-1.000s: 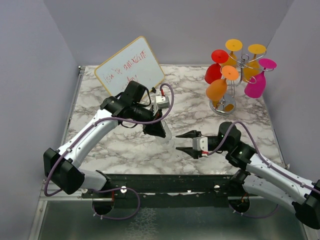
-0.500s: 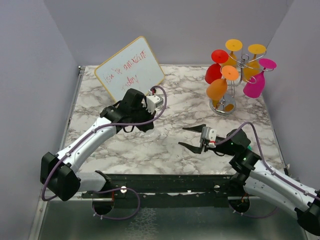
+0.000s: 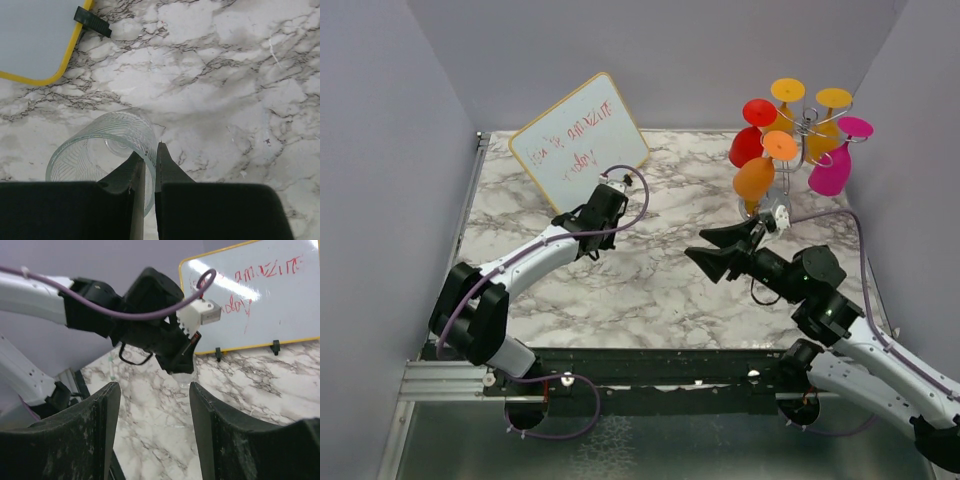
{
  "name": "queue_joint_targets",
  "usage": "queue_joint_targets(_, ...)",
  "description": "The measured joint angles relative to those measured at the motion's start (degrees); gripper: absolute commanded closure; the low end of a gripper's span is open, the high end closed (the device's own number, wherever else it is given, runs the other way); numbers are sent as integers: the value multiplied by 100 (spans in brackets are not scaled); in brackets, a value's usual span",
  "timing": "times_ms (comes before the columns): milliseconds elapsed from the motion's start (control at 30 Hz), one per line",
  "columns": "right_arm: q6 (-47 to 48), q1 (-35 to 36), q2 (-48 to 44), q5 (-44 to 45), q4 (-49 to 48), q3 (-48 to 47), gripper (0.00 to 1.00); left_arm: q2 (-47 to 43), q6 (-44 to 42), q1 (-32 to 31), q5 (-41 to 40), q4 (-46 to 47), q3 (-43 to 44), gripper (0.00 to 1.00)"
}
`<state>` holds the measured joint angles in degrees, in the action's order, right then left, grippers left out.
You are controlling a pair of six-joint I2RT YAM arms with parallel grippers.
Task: Take the wine glass off the wine glass rack
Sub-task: Place the wine glass at the center of the board.
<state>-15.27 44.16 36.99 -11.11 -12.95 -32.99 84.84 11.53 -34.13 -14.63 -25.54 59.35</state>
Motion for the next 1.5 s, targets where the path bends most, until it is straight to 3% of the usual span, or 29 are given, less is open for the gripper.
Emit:
queue_joint_targets(300,-660,0,245,533,1095,-927,35,238,199,358,-417,350,-24,100)
queue_joint_targets(567,-876,0,321,1005,1611,-940,32,238,282,1075,166,531,-46,100)
queue_joint_targets(1067,-938,0,271,1349,2127,-1209,31,280,273,1233,879,328,122,89)
queue_joint_targets(1133,-940,0,251,1390,2186,-1209,31,315,219,1231,925,236,186,80)
queue_joint_targets(1267,-942,0,234,1471,2260,-1215,31,354,105,1233,1016,103,269,74)
queue_joint_targets(1500,-935,0,238,1517,2339,-1340,29,389,-9,1233,1102,-42,459,44)
